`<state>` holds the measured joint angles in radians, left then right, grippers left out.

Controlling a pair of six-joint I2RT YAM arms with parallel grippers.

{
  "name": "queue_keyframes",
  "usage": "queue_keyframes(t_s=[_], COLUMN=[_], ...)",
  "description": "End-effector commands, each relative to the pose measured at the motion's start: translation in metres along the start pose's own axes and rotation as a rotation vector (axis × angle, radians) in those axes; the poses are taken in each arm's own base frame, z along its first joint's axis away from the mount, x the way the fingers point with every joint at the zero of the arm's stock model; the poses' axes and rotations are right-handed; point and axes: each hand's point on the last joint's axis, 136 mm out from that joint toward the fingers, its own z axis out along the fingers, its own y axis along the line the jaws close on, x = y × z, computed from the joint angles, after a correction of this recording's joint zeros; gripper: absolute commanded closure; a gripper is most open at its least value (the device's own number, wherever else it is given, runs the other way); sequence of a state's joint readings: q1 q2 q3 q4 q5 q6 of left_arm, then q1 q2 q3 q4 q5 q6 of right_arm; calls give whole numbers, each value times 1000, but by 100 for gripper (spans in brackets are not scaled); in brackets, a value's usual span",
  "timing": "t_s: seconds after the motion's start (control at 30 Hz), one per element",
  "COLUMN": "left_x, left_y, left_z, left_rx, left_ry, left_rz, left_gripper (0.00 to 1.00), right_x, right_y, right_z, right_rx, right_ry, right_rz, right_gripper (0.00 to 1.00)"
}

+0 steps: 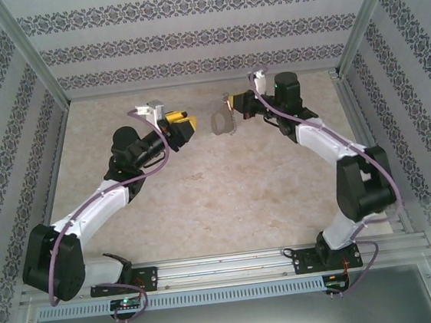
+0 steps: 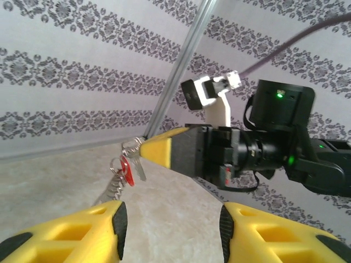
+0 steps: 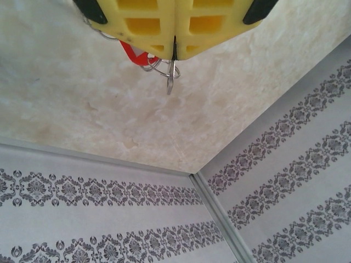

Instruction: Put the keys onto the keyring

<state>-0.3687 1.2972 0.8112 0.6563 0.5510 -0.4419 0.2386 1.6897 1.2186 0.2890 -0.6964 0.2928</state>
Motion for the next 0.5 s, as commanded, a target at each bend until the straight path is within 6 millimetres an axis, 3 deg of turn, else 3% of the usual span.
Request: queue_keyframes(t_s=[0.0, 0.1, 0.23, 0.47], left_x=[-4, -6, -4, 1], left_y=[10, 13, 15, 16], left_z=[-9, -13, -16, -14], left_rx=[-63, -80, -91, -83], left_ry=[3, 5, 6, 20], left_rz=[50, 56, 54, 29], left_gripper=[51, 50, 50, 50], right_x=[-22, -12, 28, 97], right_y=[5, -3, -12, -3], right_z=[23, 47, 65, 58], right_rx=[-65, -82, -77, -32], right_ry=[-33, -4, 54, 135], right_rz=[-14, 14, 75, 128], right_gripper=[100, 100, 100, 100])
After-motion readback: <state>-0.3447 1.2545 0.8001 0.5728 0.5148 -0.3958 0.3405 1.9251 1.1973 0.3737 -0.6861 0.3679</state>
